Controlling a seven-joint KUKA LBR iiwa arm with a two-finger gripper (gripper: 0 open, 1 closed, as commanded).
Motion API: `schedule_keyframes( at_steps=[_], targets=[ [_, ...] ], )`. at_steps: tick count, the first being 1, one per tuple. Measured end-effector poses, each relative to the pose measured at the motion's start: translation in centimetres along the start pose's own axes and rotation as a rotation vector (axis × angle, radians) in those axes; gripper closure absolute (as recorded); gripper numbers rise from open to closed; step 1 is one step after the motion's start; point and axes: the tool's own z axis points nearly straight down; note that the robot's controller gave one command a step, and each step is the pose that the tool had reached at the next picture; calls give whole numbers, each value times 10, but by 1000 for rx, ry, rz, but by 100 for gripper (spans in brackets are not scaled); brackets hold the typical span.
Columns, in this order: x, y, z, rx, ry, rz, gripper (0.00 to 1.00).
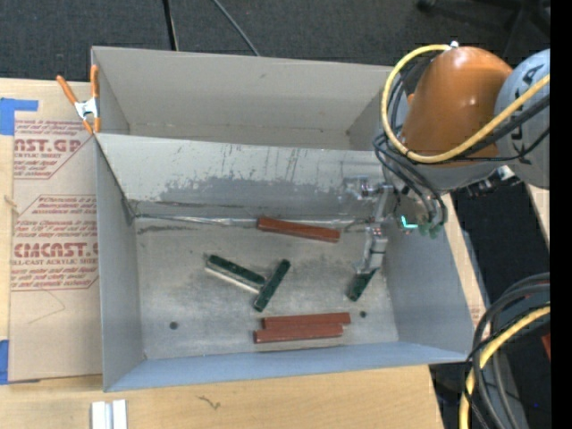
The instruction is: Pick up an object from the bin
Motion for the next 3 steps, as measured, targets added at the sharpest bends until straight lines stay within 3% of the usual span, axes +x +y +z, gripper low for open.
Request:
schedule_keyframes(
  at_steps=[1,2,3],
  targets=[
    [-13,36,114,-1,-1,-246,0],
    [10,55,152,-2,-4,-167,0],
    [9,54,149,0,-6,-166,100]
  ],
)
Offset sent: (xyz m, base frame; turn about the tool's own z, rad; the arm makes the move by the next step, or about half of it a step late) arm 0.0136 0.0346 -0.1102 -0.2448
